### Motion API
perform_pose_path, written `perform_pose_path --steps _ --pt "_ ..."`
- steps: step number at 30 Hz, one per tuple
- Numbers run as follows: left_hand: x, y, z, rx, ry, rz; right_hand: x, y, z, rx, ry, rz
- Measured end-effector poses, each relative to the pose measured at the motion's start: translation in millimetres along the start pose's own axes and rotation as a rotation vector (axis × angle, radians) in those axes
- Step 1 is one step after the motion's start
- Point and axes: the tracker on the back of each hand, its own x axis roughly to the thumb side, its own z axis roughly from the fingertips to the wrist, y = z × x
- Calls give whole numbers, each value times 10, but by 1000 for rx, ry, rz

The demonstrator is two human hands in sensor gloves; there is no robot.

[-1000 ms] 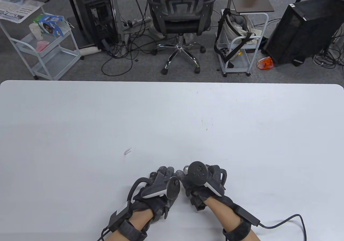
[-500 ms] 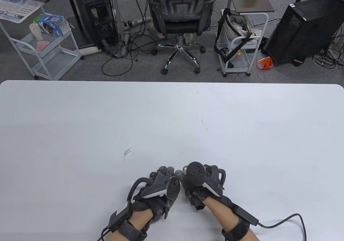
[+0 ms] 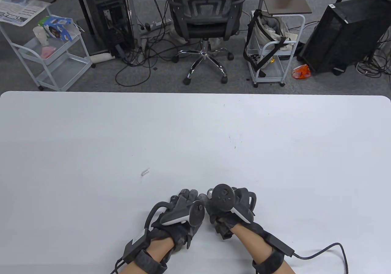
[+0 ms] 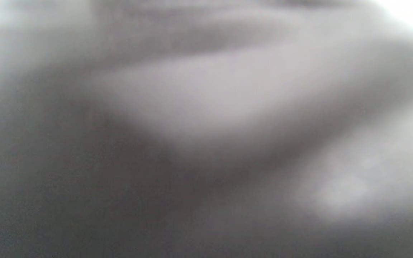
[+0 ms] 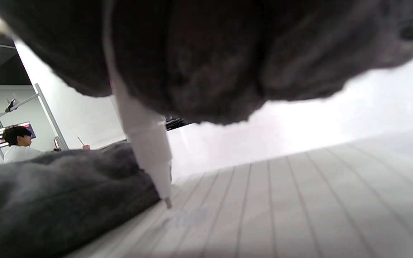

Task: Squeeze and apply correction pen on text

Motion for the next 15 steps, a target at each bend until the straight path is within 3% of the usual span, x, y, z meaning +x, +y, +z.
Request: perform_pose_path --steps 15 --pt "0 3 2 -1 0 1 -5 11 -2 11 -2 -16"
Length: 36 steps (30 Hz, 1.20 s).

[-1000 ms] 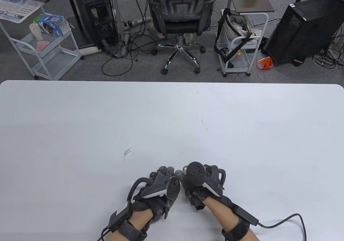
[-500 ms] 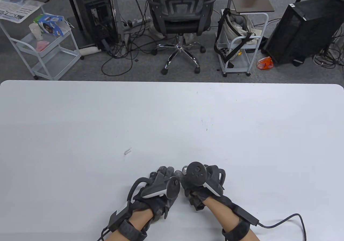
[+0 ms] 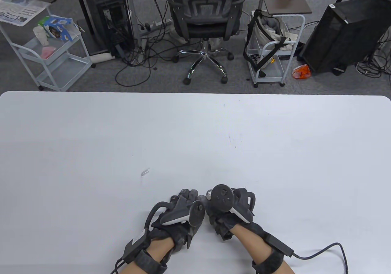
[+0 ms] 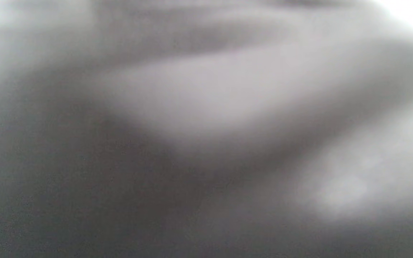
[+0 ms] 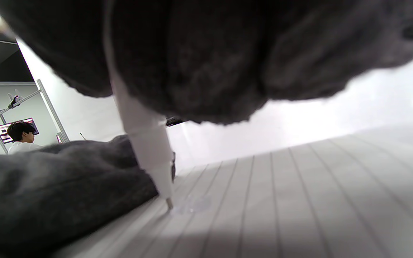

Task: Squeeze and apply correction pen on text

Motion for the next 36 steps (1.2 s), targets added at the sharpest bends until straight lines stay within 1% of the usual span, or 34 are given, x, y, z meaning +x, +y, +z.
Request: perform_pose_path --steps 4,18,25,36 --pt "0 0 -1 0 0 0 -5 -19 -1 -7 -4 36" --pt "0 0 -1 0 0 0 -23 -14 10 8 -8 15" --pt "0 0 0 0 0 0 -18 -32 18 -5 -14 58" --pt "-2 -1 -1 0 -1 0 -53 -45 16 2 11 43"
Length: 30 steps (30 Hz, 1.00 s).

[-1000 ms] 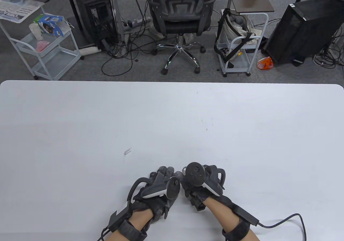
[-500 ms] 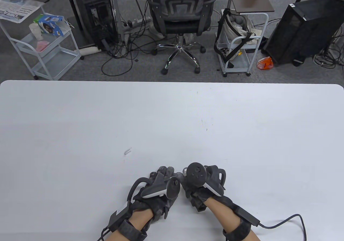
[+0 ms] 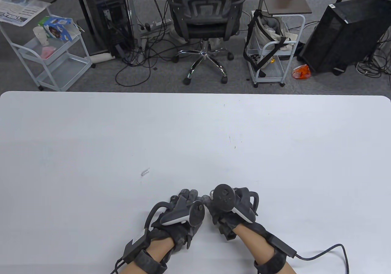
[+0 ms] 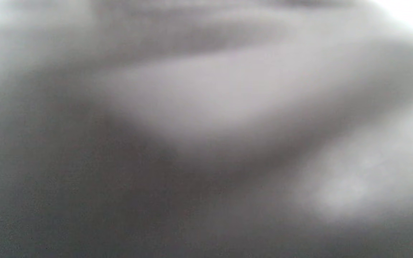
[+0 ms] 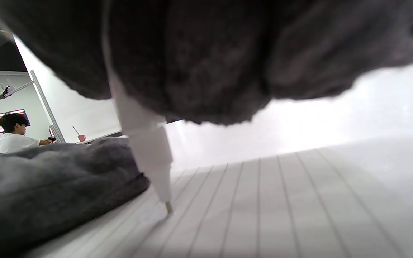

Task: Squeeze and apply correction pen on text

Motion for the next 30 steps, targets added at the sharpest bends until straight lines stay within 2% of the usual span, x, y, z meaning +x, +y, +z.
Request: perform_pose_path --steps 8,16,30 --pt "0 0 0 -1 0 -1 -5 0 -6 -20 16 -8" --pt "0 0 0 -1 0 -1 -21 -10 -2 7 0 -11" --pt "-2 -3 -1 -1 0 1 -9 -49 22 -52 -1 -24"
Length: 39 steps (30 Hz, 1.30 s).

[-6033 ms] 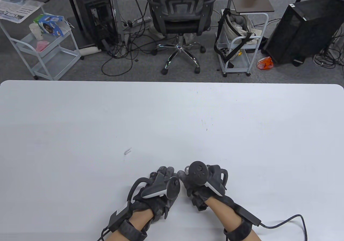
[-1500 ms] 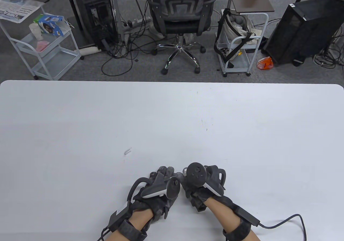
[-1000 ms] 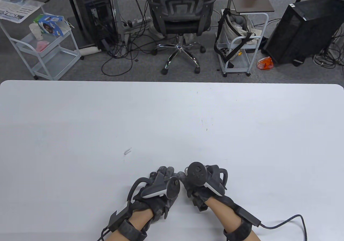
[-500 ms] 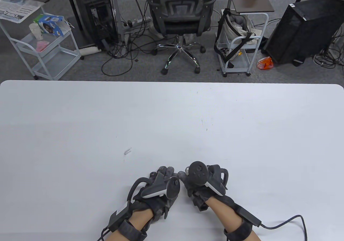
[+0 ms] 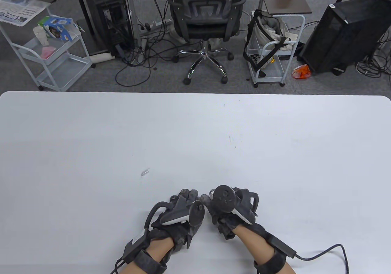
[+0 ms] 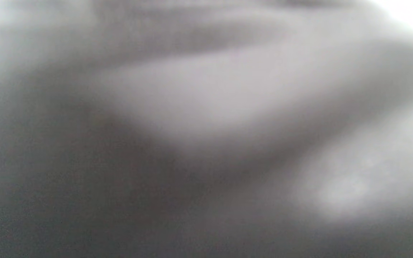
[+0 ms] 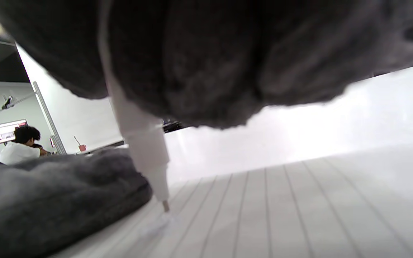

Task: Squeeze and apply correction pen on text

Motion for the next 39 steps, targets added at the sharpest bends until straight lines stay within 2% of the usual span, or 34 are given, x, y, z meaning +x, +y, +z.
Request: perform_pose_path --steps 10,24,28,30,33,39 --pt "-6 -3 3 -4 -4 -6 -148 -273 43 -90 35 -98" --pt "-104 31 45 54 12 -13 -686 -925 227 -294 160 -461" --pt "-190 104 125 164 14 18 -879 -918 210 -287 241 -632" --pt "-249 159 174 237 21 26 -936 -901 206 -282 264 -672" --pt "-376 255 247 277 54 17 -970 -897 205 -284 275 -704" --pt "-841 484 471 441 186 89 -951 -909 207 -294 248 -729"
